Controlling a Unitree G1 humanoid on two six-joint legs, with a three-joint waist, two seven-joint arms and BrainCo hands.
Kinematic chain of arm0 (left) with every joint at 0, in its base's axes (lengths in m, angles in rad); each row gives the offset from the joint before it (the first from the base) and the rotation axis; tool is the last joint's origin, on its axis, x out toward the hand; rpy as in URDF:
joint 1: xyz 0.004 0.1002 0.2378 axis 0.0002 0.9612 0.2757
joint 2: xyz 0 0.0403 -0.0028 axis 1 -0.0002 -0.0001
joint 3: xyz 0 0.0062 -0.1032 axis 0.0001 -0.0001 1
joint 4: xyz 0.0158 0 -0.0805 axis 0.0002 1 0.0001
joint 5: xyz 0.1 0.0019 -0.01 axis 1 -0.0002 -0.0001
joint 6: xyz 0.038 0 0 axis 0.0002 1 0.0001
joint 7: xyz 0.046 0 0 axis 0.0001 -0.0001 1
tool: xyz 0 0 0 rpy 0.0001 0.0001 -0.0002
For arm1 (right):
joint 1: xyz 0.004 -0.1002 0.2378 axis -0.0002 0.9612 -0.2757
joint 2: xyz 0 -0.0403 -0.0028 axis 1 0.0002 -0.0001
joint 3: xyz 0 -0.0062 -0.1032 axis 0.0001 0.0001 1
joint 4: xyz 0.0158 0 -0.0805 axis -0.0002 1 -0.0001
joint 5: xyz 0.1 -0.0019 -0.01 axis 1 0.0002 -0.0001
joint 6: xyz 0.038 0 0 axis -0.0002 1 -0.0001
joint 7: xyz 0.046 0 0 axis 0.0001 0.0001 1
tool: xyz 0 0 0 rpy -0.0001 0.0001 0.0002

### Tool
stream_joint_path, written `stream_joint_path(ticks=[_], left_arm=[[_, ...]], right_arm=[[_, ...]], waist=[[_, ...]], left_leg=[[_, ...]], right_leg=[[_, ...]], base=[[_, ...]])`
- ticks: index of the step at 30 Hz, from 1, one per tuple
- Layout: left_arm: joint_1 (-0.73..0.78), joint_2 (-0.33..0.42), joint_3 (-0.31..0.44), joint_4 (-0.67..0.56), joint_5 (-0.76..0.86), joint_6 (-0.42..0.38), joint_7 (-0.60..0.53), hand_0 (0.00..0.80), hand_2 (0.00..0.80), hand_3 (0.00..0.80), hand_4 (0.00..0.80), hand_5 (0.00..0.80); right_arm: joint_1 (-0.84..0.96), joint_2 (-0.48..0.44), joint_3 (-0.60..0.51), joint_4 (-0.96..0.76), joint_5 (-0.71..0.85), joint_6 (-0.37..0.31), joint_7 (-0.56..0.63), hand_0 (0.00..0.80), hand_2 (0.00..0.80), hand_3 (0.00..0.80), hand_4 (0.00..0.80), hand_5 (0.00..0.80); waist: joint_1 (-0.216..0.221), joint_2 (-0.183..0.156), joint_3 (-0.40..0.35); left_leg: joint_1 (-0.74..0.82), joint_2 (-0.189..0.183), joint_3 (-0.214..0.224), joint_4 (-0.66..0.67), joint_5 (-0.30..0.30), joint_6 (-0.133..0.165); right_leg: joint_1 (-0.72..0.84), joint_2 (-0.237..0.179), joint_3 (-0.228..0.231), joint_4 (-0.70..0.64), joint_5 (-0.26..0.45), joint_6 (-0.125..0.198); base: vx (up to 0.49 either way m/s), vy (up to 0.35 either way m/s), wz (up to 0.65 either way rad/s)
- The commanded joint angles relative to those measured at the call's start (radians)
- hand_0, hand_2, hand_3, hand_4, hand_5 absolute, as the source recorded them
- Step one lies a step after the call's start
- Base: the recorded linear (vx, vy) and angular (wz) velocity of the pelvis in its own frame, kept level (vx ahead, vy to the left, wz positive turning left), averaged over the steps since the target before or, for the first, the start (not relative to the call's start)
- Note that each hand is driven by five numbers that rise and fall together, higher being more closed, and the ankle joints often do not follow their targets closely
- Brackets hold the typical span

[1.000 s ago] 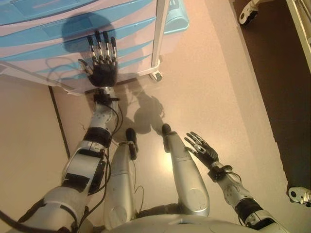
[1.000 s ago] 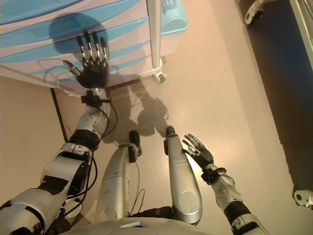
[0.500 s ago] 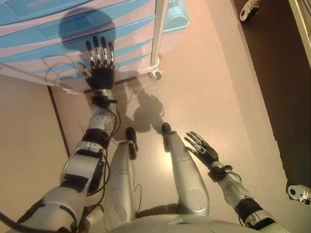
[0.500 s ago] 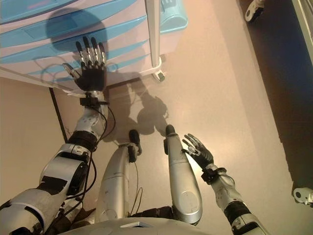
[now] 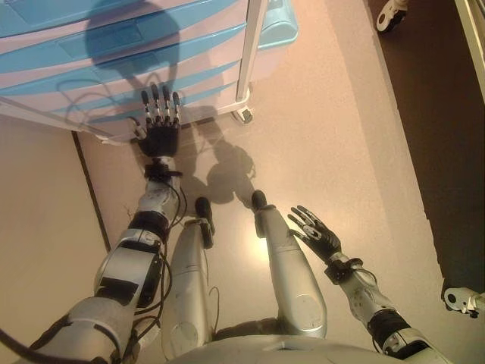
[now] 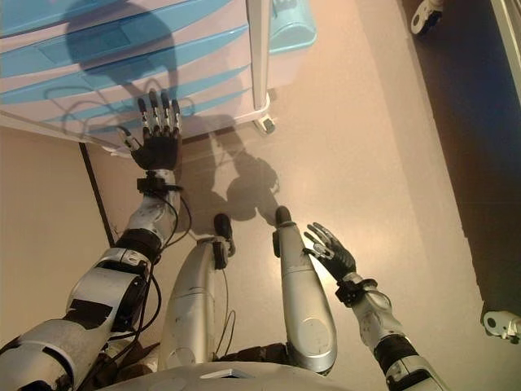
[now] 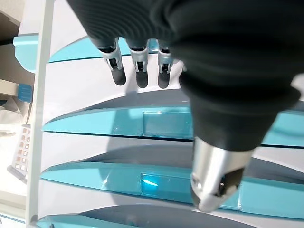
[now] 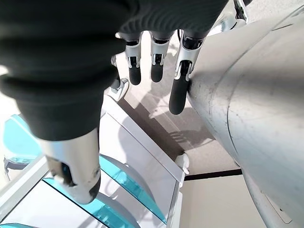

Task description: Open the drawer and pick up the medicine

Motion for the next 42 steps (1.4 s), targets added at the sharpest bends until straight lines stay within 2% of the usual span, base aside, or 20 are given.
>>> stream_joint_path(ticks=[1,9,20,33,38,42], left_arm=[[-0.005,0.036,0.038,0.004,-0.011,0.014,-0.046,0.0,0.0,0.0,0.0,0.0],[-0.052,0.054,0.085,-0.022,-0.011,0.005,-0.057,0.0,0.0,0.0,0.0,0.0],[-0.138,0.097,0.073,-0.041,-0.011,-0.048,0.022,0.0,0.0,0.0,0.0,0.0],[-0.161,0.111,0.073,-0.005,-0.011,-0.055,0.065,0.0,0.0,0.0,0.0,0.0],[-0.145,0.109,0.099,0.019,-0.011,-0.053,0.052,0.0,0.0,0.0,0.0,0.0],[-0.151,0.11,0.134,0.02,-0.011,-0.047,-0.005,0.0,0.0,0.0,0.0,0.0]], right_arm=[[0.102,0.01,0.108,-0.017,-0.015,0.039,0.02,0.0,0.0,0.0,0.0,0.0],[0.103,0.008,0.106,0.0,-0.009,0.032,0.036,0.0,0.0,0.0,0.0,0.0],[0.092,-0.001,0.116,0.027,0.007,0.02,0.047,0.0,0.0,0.0,0.0,0.0],[0.089,-0.018,0.11,0.046,0.008,0.014,0.065,0.0,0.0,0.0,0.0,0.0],[0.088,-0.014,0.116,0.048,0.016,0.007,0.065,0.0,0.0,0.0,0.0,0.0],[0.088,-0.017,0.118,0.058,0.026,-0.001,0.076,0.0,0.0,0.0,0.0,0.0]], waist=[[0.003,0.021,-0.02],[0.001,0.016,-0.02],[-0.003,0.019,-0.02],[-0.009,0.029,-0.02],[-0.005,0.027,-0.02],[-0.004,0.025,-0.02]], left_leg=[[0.061,-0.045,0.054,-0.117,-0.071,0.085],[0.052,-0.041,0.058,-0.105,-0.081,0.088],[0.043,-0.04,0.06,-0.096,-0.09,0.087],[0.039,-0.044,0.06,-0.102,-0.086,0.083],[0.034,-0.043,0.057,-0.104,-0.083,0.081],[0.034,-0.042,0.056,-0.102,-0.086,0.08]], right_leg=[[-0.032,0.057,-0.017,0.027,0.024,-0.034],[-0.04,0.058,-0.016,0.028,0.028,-0.03],[-0.049,0.055,-0.011,0.022,0.027,-0.031],[-0.057,0.054,-0.007,0.015,0.022,-0.036],[-0.057,0.056,-0.008,0.007,0.014,-0.041],[-0.057,0.057,-0.009,0.008,0.01,-0.043]], base=[[0.0,0.0,0.0],[0.001,-0.001,-0.02],[0.0,0.0,0.0],[0.0,0.0,0.0],[0.0,0.0,0.0],[0.0,-0.002,-0.01]])
